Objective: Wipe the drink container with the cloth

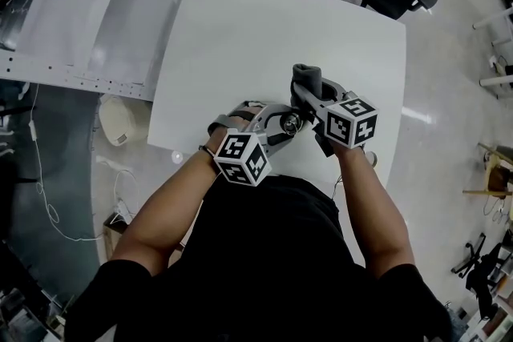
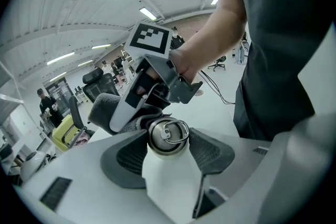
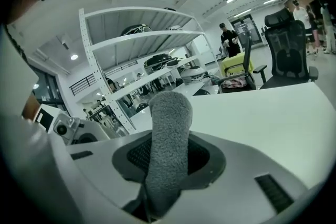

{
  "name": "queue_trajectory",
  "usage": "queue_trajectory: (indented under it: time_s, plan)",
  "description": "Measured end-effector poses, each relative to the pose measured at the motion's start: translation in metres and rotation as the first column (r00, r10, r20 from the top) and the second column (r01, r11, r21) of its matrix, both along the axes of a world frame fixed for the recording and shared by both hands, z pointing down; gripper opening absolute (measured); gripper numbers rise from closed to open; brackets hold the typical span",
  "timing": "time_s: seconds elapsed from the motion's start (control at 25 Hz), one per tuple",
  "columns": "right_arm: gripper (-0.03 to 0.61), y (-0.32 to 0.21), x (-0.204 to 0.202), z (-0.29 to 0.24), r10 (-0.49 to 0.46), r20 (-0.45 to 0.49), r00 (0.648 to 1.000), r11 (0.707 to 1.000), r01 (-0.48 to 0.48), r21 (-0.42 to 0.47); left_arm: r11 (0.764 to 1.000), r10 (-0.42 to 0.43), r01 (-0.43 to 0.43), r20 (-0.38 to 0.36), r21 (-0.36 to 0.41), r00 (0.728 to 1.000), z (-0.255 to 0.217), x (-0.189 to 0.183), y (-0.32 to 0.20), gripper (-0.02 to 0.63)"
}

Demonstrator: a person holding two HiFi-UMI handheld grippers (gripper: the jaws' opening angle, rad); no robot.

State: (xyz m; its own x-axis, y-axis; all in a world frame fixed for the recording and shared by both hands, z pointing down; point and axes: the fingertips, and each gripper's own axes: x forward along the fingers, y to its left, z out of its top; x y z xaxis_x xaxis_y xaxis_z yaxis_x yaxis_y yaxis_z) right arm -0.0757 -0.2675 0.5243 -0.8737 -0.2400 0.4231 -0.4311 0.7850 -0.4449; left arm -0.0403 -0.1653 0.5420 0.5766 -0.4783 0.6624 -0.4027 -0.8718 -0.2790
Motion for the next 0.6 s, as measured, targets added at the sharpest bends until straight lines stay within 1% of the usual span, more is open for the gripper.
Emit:
queue_trajectory:
  time_s: [0.16, 0.36, 0.6]
  plan:
    - [0.112, -0.002, -0.004, 0.011, -0.019, -0.026, 0.999, 1.000, 0.019, 0.004, 1.000, 0.001, -0.001, 0.005, 0.000, 1.000, 0.000, -0.001, 0.001, 0.256]
    - [0.112, -0.005, -0.004, 0.025, -0.066, -0.050, 0.997, 0.998, 0.065, -0.017, 1.000, 0.002, -0.002, 0.014, 0.003, 1.000, -0.001, 0.002, 0.000, 0.256]
    - [0.112, -0.016, -0.004, 0.043, -0.087, -0.096, 0.992, 0.996, 0.085, -0.025, 1.000, 0.010, -0.010, 0.028, 0.008, 1.000, -0.001, 0.004, 0.000, 0.256]
